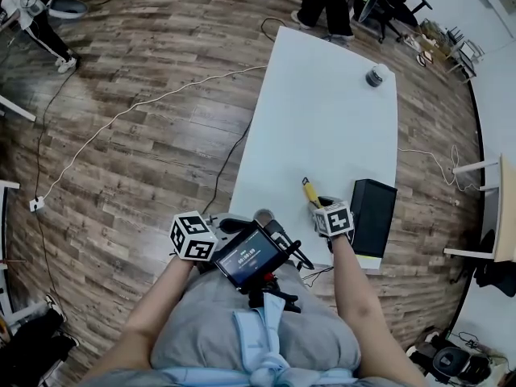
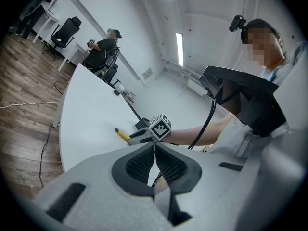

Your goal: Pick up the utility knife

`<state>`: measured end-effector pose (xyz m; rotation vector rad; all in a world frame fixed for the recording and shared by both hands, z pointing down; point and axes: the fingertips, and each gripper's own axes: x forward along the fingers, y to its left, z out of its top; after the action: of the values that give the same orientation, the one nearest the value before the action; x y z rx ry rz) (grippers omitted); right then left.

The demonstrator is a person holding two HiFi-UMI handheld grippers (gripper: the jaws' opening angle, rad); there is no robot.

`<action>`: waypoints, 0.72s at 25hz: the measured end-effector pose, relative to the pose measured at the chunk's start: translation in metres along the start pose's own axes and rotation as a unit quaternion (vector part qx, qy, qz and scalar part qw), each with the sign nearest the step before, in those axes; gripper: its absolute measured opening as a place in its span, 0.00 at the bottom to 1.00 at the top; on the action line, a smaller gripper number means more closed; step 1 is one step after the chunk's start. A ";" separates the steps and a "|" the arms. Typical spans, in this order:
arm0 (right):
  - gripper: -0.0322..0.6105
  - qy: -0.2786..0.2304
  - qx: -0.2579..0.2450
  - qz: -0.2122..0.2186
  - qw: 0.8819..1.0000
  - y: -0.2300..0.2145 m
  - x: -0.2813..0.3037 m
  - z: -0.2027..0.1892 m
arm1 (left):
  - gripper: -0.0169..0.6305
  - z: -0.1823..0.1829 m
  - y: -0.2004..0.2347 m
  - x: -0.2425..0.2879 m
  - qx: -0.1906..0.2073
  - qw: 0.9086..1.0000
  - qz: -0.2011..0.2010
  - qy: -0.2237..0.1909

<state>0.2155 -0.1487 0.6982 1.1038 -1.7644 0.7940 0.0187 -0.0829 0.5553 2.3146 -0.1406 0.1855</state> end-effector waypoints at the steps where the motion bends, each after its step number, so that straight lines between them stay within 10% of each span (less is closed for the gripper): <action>1: 0.25 -0.002 0.010 -0.001 1.000 -0.001 0.000 0.000 | 0.06 0.000 0.000 0.000 0.000 1.000 0.000 0.000; 18: 0.25 -0.072 0.000 0.016 0.997 0.044 -0.046 0.012 | 0.06 -0.001 -0.012 0.001 0.012 1.000 -0.014 0.001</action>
<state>0.1813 -0.1253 0.6491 1.1599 -1.9068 0.7482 0.0216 -0.0740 0.5480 2.3398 -0.1056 0.1770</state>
